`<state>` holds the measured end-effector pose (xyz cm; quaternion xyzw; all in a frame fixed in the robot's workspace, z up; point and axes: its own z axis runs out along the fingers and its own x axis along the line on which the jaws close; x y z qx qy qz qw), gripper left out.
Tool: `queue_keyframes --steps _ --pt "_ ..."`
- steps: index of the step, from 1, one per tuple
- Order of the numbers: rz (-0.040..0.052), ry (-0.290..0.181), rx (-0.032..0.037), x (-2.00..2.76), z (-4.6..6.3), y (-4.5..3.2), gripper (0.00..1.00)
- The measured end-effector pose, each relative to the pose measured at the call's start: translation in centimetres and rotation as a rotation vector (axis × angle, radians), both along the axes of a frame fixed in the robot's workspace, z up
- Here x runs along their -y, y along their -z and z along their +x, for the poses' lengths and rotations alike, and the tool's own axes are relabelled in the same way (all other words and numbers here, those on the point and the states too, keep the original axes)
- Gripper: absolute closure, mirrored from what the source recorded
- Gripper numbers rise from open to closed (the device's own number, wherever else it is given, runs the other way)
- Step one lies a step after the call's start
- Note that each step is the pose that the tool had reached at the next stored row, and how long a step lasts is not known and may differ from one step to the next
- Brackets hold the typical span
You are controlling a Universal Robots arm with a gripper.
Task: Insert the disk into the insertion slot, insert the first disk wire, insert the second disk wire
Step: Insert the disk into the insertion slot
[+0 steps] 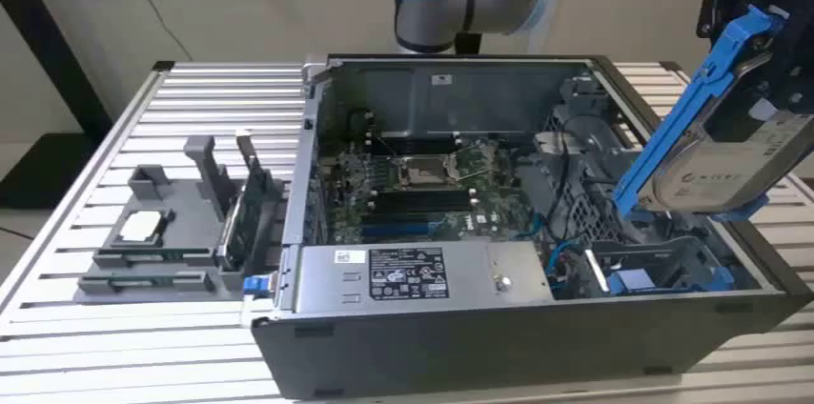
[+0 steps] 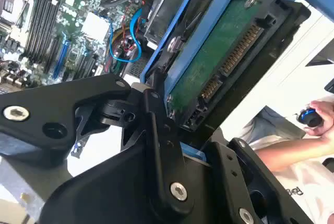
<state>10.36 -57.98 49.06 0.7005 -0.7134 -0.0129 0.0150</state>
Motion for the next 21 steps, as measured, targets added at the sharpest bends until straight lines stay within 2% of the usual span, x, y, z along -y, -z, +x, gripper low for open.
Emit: queue_keyframes --steps 8,21 --pt "0.0 0.0 0.0 0.0 0.2 0.15 0.67" --pt "-0.0001 0.0 0.0 0.0 0.3 1.31 0.67"
